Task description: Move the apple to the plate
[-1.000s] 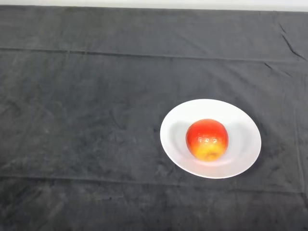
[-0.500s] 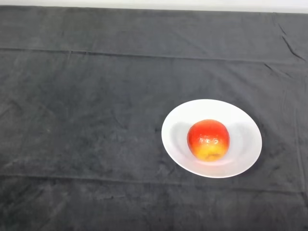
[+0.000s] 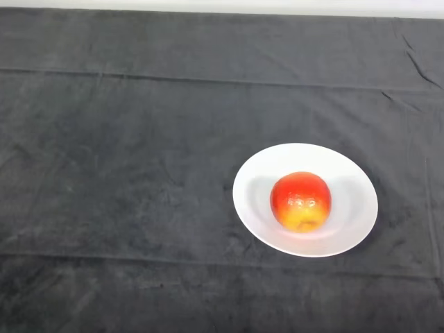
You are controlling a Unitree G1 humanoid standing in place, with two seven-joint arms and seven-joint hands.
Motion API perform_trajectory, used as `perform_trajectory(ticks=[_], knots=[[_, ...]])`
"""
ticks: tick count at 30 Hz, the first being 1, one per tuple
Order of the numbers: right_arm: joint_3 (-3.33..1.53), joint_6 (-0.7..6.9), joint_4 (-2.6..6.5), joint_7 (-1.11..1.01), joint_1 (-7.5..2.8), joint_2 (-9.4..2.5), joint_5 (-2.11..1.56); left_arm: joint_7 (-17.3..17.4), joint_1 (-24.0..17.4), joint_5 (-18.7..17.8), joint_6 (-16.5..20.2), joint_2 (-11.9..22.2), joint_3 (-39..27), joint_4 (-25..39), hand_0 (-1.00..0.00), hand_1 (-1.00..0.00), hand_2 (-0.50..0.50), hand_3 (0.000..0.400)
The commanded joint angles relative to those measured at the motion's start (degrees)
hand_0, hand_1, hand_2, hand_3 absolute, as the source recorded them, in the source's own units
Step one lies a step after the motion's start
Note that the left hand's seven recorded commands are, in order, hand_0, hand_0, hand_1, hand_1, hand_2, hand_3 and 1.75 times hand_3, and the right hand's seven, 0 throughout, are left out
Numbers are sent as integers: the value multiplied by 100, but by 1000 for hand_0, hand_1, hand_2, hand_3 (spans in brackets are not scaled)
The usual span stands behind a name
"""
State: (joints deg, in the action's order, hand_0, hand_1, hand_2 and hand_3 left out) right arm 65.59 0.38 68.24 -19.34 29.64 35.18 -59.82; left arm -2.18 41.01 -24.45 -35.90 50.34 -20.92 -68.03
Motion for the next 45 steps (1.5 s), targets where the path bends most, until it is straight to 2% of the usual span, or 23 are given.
perform_trajectory(ticks=[1, 45], knots=[[41, 10, -32, -31, -65, 165, -72, 42, -56, 124, 71, 127, -82, -200, 0, 0, 0, 0], [42, 8, -26, -35, -63, 167, -70, 309, -16, 365, 146, 60, -417, -128, 0, 0, 0, 0]])
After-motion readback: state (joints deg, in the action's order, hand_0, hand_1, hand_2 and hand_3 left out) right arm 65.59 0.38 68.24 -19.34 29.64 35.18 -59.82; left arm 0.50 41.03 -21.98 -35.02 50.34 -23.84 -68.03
